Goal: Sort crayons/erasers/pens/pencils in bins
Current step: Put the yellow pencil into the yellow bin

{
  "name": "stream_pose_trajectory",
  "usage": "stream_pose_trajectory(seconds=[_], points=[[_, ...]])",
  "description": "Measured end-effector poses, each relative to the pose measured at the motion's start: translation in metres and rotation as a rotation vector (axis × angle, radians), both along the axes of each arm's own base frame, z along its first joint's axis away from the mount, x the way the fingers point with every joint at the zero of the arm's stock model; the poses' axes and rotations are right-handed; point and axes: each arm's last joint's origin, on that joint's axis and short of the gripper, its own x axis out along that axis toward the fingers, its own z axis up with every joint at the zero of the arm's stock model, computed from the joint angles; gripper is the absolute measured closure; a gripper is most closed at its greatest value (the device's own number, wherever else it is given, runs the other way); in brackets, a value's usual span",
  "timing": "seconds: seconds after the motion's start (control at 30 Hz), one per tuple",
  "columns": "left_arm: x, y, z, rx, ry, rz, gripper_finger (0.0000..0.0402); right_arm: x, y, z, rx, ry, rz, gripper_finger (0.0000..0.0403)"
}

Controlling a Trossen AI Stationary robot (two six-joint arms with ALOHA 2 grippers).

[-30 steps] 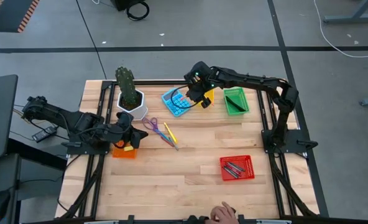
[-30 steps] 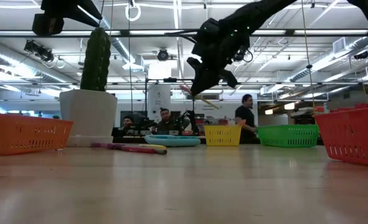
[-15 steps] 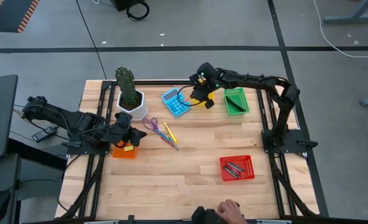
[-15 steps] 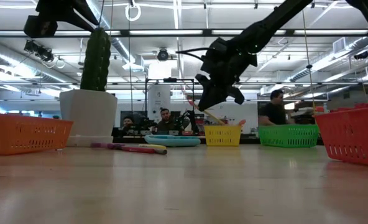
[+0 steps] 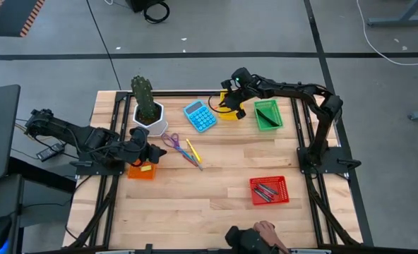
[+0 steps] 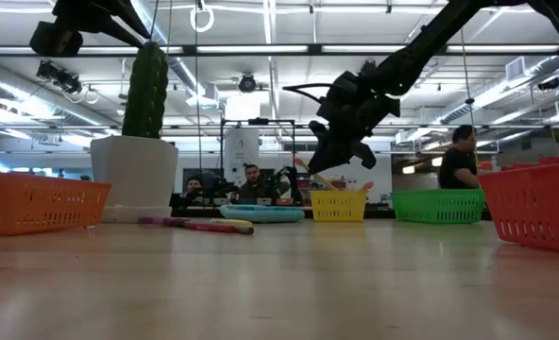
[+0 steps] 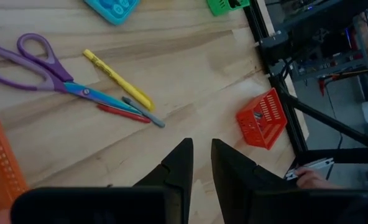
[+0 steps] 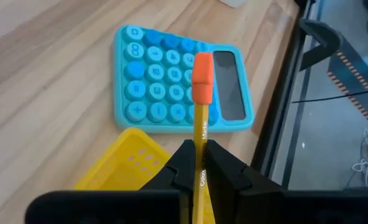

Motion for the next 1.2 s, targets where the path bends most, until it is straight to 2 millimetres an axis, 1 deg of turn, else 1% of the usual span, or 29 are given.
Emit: stream_pose_trajectory(seconds=[0.2, 0.43, 0.73, 1.0, 1.2], points=[[0.000, 0.000, 0.000, -0.025, -0.008, 0.019, 0.0336, -0.006, -0.002, -0.008, 0.015, -0.011, 0.002, 0.0370], [0.000, 0.000, 0.000, -0.039, -0.011, 0.028, 0.0336, -0.010, 0.002, -0.016, 0.046, 0.002, 0.012, 0.0370], [0.000, 0.000, 0.000, -0.043, -0.016, 0.031, 0.0332, -0.011, 0.000, -0.016, 0.055, 0.000, 0.004, 0.0369], [0.004, -0.001, 0.005, -0.038, -0.068, 0.010, 0.0335, -0.011, 0.000, -0.017, 0.079, 0.000, -0.018, 0.0369], [0.004, -0.002, 0.005, -0.036, -0.067, 0.007, 0.0328, -0.011, 0.000, -0.017, 0.072, 0.008, -0.030, 0.0368]])
